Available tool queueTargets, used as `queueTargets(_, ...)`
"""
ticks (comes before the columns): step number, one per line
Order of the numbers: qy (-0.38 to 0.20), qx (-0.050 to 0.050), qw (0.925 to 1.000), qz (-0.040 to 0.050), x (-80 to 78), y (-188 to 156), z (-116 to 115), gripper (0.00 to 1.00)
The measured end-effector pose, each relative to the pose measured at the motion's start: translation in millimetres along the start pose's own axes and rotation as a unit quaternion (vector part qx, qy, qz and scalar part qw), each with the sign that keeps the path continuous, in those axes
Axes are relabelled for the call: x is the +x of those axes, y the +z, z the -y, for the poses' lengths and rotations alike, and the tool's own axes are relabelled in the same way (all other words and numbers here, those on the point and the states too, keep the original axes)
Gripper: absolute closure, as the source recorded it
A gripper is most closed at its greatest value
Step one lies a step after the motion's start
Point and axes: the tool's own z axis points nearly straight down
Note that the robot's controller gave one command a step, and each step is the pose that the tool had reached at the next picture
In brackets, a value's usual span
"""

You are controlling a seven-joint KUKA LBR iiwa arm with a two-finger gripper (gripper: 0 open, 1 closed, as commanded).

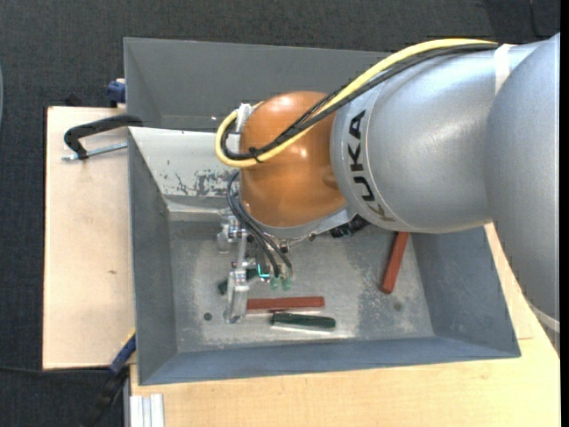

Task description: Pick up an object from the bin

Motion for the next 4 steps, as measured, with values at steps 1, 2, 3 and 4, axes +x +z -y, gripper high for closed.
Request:
queueTargets(1,0.001,-0.001,1.0,0.0042,-2.2,-4,1,0.0)
queueTargets(2,-0.024,-0.002,0.9997,0.0067,0.9,53,59,0.0)
queueTargets(3,-0.028,0.0,0.9996,0.0049,-47.5,87,65,0.0)
queueTargets(4,0.151,-0.003,0.9886,0.0066,-17.4,107,62,1.0)
